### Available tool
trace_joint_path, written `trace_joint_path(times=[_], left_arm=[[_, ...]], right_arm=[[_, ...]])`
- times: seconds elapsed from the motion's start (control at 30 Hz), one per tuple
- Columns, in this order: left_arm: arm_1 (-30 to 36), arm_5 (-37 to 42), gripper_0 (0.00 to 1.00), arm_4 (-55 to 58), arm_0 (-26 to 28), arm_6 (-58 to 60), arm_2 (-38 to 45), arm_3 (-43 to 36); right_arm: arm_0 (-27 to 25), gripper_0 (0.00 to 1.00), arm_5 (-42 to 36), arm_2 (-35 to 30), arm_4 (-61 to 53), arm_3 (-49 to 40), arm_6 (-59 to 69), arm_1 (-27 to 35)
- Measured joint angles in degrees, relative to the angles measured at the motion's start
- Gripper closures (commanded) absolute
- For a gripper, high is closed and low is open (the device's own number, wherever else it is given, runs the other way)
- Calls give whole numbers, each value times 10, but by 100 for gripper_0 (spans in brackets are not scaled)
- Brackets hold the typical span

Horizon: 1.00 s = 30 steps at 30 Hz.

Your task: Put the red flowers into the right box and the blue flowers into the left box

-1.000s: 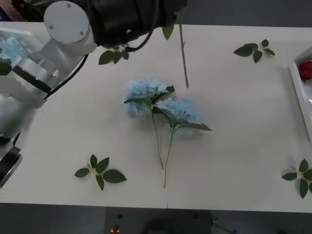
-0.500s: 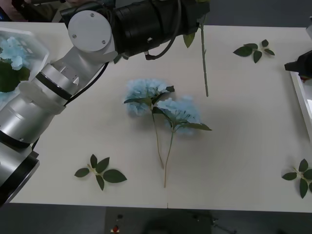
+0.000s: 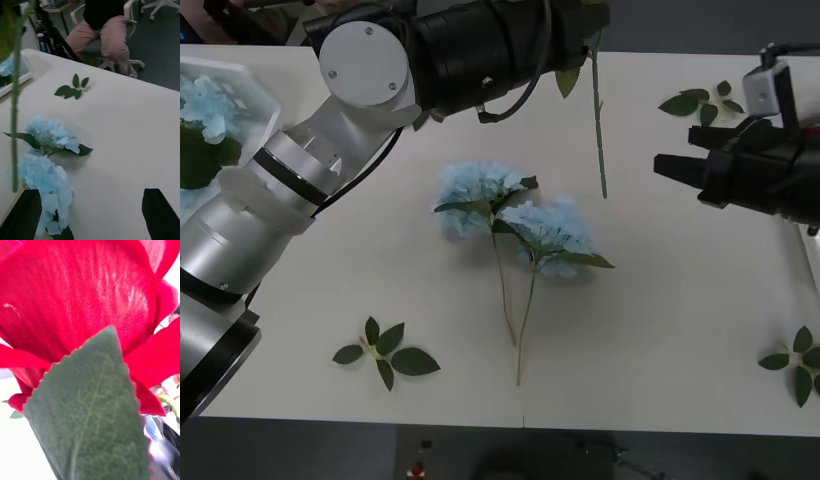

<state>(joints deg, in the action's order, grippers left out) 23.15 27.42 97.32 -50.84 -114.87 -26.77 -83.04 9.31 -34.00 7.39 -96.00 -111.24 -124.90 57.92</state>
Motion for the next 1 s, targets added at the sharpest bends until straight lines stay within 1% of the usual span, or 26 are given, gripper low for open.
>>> trace_joint_path(times=[0.1, 0.27, 0.4, 0.6, 0.63, 0.67, 0.77, 0.83, 0.87, 0.9, 0.93, 0.97, 1.0], left_arm=[[0, 0, 100, 0, 0, 0, 0, 0], [0, 0, 100, 0, 0, 0, 0, 0], [0, 0, 100, 0, 0, 0, 0, 0], [0, 0, 100, 0, 0, 0, 0, 0], [0, 0, 100, 0, 0, 0, 0, 0], [0, 0, 100, 0, 0, 0, 0, 0], [0, 0, 100, 0, 0, 0, 0, 0], [0, 0, 100, 0, 0, 0, 0, 0], [0, 0, 100, 0, 0, 0, 0, 0], [0, 0, 100, 0, 0, 0, 0, 0], [0, 0, 100, 0, 0, 0, 0, 0], [0, 0, 100, 0, 0, 0, 0, 0], [0, 0, 100, 0, 0, 0, 0, 0]], right_arm=[[8, 22, 0, 16, 3, -16, 0, -51], [16, 22, -14, 17, 40, -22, -9, -134], [26, 22, -27, 17, 49, -10, -30, -171], [52, 22, -43, 18, 108, 21, -30, -216], [58, 24, -49, 18, 111, 29, -30, -225], [65, 27, -55, 18, 117, 39, -30, -233], [83, 41, -70, 18, 141, 62, -30, -257], [92, 60, -79, 18, 150, 73, -31, -270], [97, 66, -83, 18, 152, 78, -31, -276], [101, 80, -85, 18, 152, 82, -31, -281], [105, 92, -85, 18, 152, 87, -31, -286], [109, 100, -85, 18, 152, 92, -31, -290], [112, 100, -85, 18, 152, 96, -31, -293]])
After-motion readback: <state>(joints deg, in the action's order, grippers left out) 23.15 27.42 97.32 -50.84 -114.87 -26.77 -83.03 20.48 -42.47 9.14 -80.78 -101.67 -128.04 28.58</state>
